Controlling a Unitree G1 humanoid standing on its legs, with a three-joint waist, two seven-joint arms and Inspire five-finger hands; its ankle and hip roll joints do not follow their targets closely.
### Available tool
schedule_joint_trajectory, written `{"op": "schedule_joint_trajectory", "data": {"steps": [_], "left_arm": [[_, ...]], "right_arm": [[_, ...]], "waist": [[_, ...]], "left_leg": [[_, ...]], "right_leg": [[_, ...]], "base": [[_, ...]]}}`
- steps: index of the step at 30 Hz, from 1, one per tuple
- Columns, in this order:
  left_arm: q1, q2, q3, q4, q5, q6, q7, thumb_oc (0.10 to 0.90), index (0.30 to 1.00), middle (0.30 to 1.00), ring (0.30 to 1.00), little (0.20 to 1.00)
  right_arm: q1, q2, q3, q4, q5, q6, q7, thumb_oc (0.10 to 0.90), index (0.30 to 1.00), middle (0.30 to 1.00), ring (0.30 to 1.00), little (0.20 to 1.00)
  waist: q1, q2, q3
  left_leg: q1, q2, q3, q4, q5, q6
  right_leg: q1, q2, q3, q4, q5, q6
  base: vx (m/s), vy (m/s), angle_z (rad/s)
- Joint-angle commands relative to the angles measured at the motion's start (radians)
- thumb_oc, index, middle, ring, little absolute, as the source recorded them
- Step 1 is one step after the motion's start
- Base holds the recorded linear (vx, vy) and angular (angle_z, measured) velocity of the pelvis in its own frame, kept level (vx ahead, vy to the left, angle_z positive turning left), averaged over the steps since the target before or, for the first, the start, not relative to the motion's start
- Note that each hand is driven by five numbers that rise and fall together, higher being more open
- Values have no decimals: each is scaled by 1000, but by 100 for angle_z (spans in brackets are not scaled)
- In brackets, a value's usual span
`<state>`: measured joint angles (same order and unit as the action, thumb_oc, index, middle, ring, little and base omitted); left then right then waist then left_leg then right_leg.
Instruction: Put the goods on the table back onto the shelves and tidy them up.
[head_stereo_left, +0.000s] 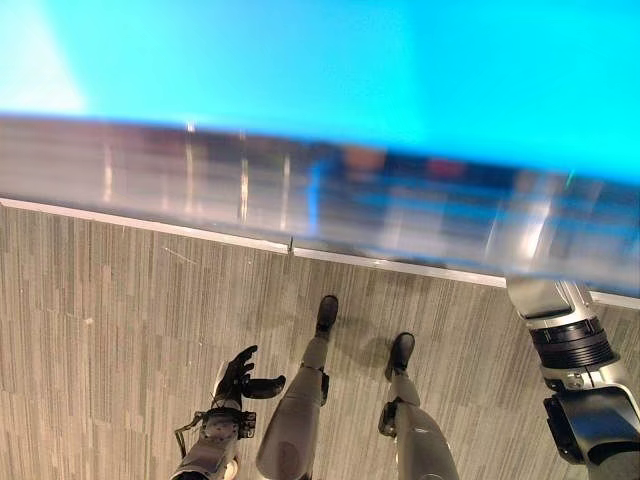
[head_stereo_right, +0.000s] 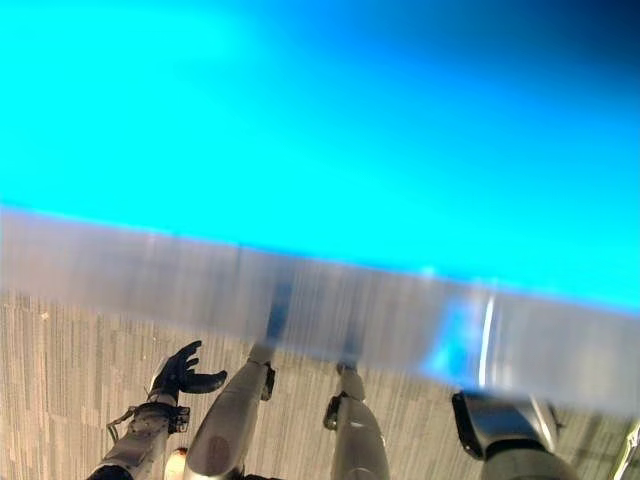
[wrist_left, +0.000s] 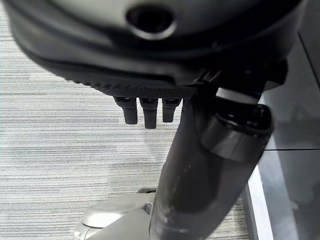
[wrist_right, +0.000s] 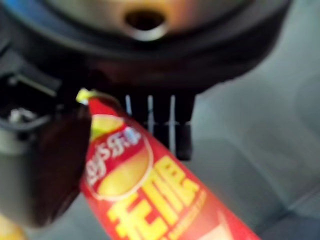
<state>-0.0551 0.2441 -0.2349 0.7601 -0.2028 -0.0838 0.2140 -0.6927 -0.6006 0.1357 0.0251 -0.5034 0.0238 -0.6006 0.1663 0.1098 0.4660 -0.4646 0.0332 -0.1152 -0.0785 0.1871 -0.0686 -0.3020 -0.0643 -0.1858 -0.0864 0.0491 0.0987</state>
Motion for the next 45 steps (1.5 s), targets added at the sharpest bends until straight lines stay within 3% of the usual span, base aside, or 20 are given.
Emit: {"op": "schedule_joint_trajectory", "data": {"steps": [1, 11, 30, 45], "left_arm": [[51, 55, -2, -17, 14, -16, 51, 800, 900, 900, 900, 900], [55, 57, -2, -25, 23, -17, 60, 800, 900, 900, 900, 900], [5, 24, 7, 108, 26, -6, 84, 800, 900, 900, 900, 900], [-17, 7, 28, 191, 49, 4, 98, 800, 900, 900, 900, 900]], "right_arm": [[-21, -13, -79, -173, -64, -48, -98, 400, 300, 300, 300, 300], [77, 33, -102, -211, -54, -62, -120, 400, 300, 300, 300, 300], [71, 121, 6, -224, 60, -137, -55, 400, 300, 300, 300, 300], [57, 95, 18, -205, 33, -123, -47, 400, 300, 300, 300, 300]], "waist": [[-18, -11, -41], [-39, -16, -29], [-49, -28, -29], [-49, -42, -44]], "left_leg": [[-77, 70, 17, 139, -110, -86], [-94, 70, 24, 151, -115, -82], [-87, 74, 26, 129, -108, -80], [-73, 72, 31, 117, -108, -82]], "right_leg": [[-44, -157, -11, 259, -152, 123], [-65, -157, -5, 271, -156, 120], [-73, -153, -1, 261, -150, 119], [-55, -152, -1, 243, -147, 120]], "base": [[0, 0, 0], [0, 0, 0], [-1, 1, 0], [0, 0, 0]]}}
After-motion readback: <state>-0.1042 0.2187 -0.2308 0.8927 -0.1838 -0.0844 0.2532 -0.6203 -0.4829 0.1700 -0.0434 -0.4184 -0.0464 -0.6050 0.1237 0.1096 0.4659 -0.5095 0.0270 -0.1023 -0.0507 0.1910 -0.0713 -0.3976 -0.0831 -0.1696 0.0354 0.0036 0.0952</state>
